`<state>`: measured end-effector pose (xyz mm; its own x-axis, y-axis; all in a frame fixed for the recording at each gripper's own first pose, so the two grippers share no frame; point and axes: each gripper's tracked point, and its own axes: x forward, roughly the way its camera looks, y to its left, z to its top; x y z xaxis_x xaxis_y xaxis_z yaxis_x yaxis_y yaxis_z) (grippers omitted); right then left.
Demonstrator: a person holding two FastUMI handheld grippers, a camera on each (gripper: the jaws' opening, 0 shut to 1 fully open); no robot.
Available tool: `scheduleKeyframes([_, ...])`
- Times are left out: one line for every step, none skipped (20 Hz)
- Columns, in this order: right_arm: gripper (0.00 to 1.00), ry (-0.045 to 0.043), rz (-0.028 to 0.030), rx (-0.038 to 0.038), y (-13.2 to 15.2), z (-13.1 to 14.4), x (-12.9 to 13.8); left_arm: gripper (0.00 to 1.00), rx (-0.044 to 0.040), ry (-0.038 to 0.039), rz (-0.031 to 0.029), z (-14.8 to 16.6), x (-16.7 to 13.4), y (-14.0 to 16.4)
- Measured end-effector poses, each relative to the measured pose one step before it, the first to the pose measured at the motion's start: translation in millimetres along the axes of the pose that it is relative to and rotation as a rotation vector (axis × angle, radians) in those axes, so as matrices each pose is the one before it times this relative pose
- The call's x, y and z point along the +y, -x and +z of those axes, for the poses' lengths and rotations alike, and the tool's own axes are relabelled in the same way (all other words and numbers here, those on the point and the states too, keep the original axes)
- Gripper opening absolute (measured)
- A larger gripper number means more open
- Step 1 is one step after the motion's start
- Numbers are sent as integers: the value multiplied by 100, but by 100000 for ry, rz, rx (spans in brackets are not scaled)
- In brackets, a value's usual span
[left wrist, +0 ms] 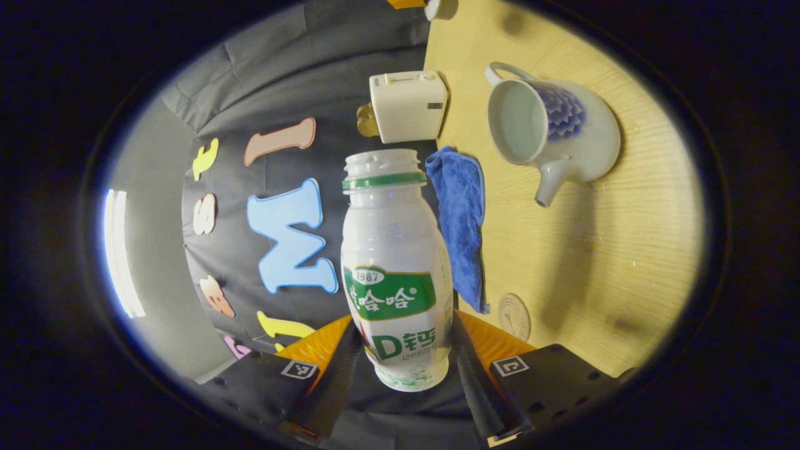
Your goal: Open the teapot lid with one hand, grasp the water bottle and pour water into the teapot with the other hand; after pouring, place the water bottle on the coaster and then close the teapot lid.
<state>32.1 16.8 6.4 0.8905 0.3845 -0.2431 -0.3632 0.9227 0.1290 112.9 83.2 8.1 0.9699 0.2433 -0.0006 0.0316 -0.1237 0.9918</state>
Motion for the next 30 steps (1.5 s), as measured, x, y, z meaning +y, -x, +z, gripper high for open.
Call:
scheduleKeyframes([7, 36, 180, -64, 46, -38, 51, 92, -182, -1264, 531, -72, 42, 46])
scheduleKeyframes([7, 13, 106, -29, -9, 9, 36, 92, -66, -1064, 518, -28, 160, 51])
scheduleKeyframes([7, 14, 42, -51, -17, -30, 15, 92, -331, -772, 482, 57, 31, -109])
scheduleKeyframes([7, 67, 74, 18, -18, 16, 15, 92, -255, -898, 620, 74, 82, 47])
scheduleKeyframes([7, -37, -43, 7, 6, -57, 11, 92, -246, -1094, 522, 145, 111, 66])
scheduleKeyframes([7, -73, -20, 65, -23, 37, 4, 92, -228, -806, 319, -118, 64, -118])
scheduleKeyframes([7, -85, -4, 116, -19, -137, -53, 92, -100, -571, 157, 53, 4, -114])
scheduleKeyframes([7, -91, -21, 74, -11, 7, -5, 92, -95, -470, 149, 16, 164, 68])
scheduleKeyframes([7, -79, -7, 85, 20, -98, -52, 92, -188, -633, 259, 116, -9, 63])
scheduleKeyframes([7, -122, 8, 46, -67, 3, -12, 92, -23, -681, 372, -66, 40, 57])
scheduleKeyframes([7, -111, 31, 57, 57, -69, -34, 92, -52, -844, 321, 52, 79, -22])
scheduleKeyframes([7, -109, 55, 75, -6, 7, 23, 92, -152, -415, 282, -19, 183, -19])
scheduleKeyframes([7, -48, 61, 77, 23, -69, -9, 92, -117, 76, -95, 45, -64, -97])
scheduleKeyframes([7, 79, 107, 10, -29, 21, 51, 86, -88, 111, 70, -16, 75, -5])
scheduleKeyframes([7, 83, 59, 36, 17, -5, 38, 86, 135, -128, 28, 2, -47, -20])
scheduleKeyframes([7, -19, 189, -30, -35, 54, 42, 86, 96, -267, 199, -1, 60, 10])
scheduleKeyframes([7, -56, 276, -33, 27, -9, 84, 86, -2, -165, 88, 32, 18, -35])
scheduleKeyframes([7, 76, 211, -54, 14, 57, 113, 86, -78, -155, 56, 72, 46, 1])
scheduleKeyframes([7, 234, 183, -88, -38, -16, 105, 86, -170, -229, 111, 41, 29, -14])
scheduleKeyframes([7, 198, 173, -62, -40, 64, 84, 86, -180, -259, 28, -51, 27, -39])
scheduleKeyframes([7, 108, 247, -100, -8, 30, 76, 86, -162, -125, 152, 127, 29, 24])
scheduleKeyframes([7, -36, 199, -239, -56, 94, 113, 86, -88, -4, 73, 3, -26, -3])
scheduleKeyframes([7, -307, 310, -115, 61, 0, 82, 86, 88, -28, -76, -44, 5, -61])
scheduleKeyframes([7, -295, 528, -147, -50, 54, 179, 86, -76, -322, -10, 9, 20, -28])
scheduleKeyframes([7, -120, 172, -78, -32, -45, 78, 86, -25, -656, 111, -130, 41, -39])
scheduleKeyframes([7, 33, -17, -67, -117, -27, 17, 86, 203, -459, 200, -51, 85, -39])
scheduleKeyframes([7, -176, -31, -11, -22, -31, 28, 86, 168, -192, 57, -25, -21, -7])
scheduleKeyframes([7, -214, 297, -128, -31, 53, 106, 86, 59, -124, 138, -98, 59, -79])
scheduleKeyframes([7, -55, -72, 10, 26, -39, 12, 86, -14, -328, 257, -2, 43, -85])
scheduleKeyframes([7, 43, -28, -3, 2, 62, 42, 86, 152, -409, 203, 31, 51, 94])
